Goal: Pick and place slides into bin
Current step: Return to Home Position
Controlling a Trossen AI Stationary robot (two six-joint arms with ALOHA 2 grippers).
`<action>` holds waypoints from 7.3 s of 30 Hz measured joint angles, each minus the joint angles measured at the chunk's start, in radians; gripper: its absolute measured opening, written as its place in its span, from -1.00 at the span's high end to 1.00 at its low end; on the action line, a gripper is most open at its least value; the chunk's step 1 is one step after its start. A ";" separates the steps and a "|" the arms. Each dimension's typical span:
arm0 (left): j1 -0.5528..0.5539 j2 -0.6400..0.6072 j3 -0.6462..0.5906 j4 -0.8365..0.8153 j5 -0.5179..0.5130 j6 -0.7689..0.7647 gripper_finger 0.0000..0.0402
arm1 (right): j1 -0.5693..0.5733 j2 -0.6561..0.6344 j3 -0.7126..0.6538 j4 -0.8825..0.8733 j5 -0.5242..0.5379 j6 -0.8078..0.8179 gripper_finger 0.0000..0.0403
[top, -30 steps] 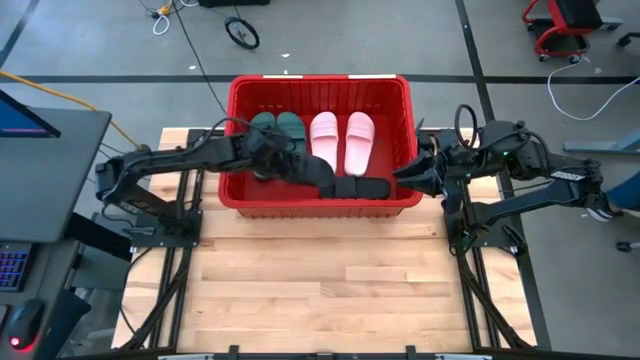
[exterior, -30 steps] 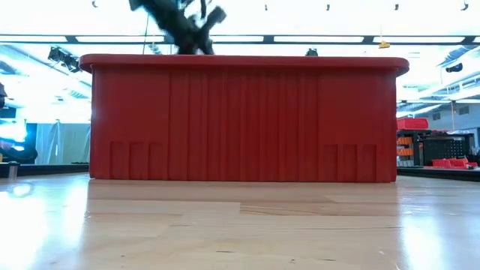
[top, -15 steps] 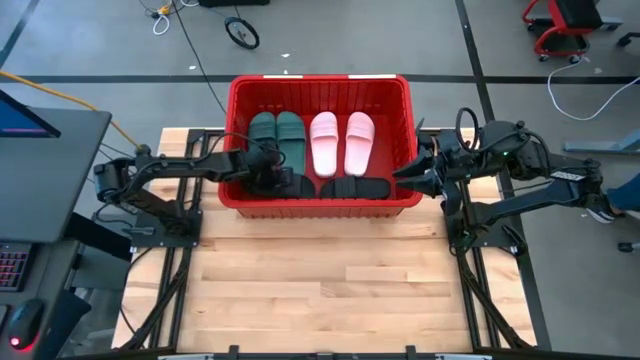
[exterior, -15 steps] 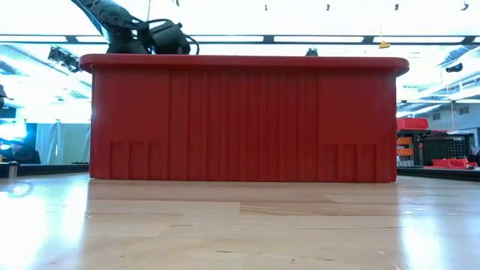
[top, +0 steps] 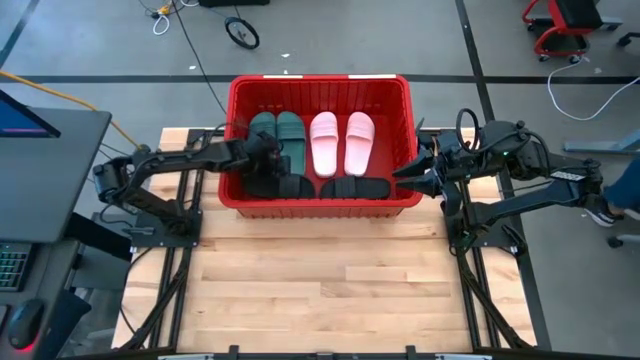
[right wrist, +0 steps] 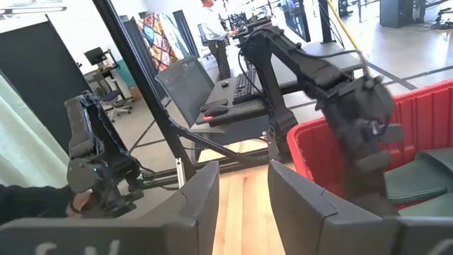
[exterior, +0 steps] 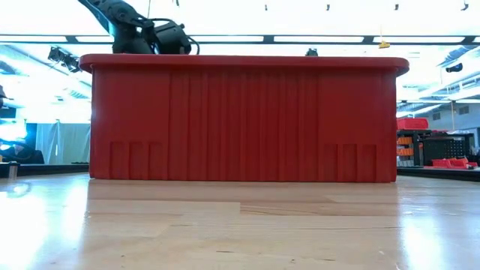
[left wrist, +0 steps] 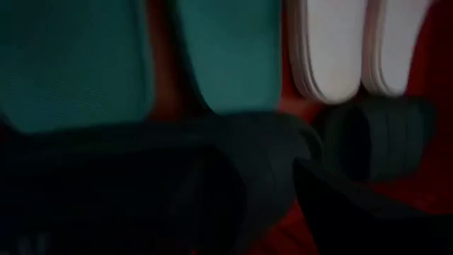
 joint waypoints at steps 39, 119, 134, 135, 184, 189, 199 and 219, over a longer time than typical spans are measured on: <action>-0.229 -0.048 1.439 -0.959 0.016 0.758 0.13 | 0.001 -0.189 0.000 -0.447 0.217 -0.050 0.36; -0.394 -1.387 -0.793 0.710 0.199 0.871 0.08 | 0.001 -0.850 -1.256 0.891 0.102 -0.042 0.36; -0.393 -1.388 -0.871 0.832 0.137 0.821 0.10 | 0.001 -0.851 -1.258 0.881 0.102 -0.027 0.36; -0.394 -1.387 -0.872 0.830 0.140 0.808 0.09 | 0.001 -0.851 -1.258 0.880 0.102 -0.028 0.36; -0.401 -1.387 -0.875 0.858 0.141 1.023 0.12 | 0.001 -0.849 -1.260 0.875 0.101 -0.176 0.36; -0.401 -1.387 -0.875 0.858 0.142 1.023 0.09 | 0.001 -0.849 -1.260 0.875 0.101 -0.176 0.36; -0.401 -1.387 -0.875 0.858 0.142 1.024 0.12 | 0.001 -0.850 -1.260 0.876 0.101 -0.177 0.36; -0.401 -1.387 -0.875 0.859 0.142 1.024 0.12 | 0.001 -0.850 -1.260 0.876 0.101 -0.177 0.36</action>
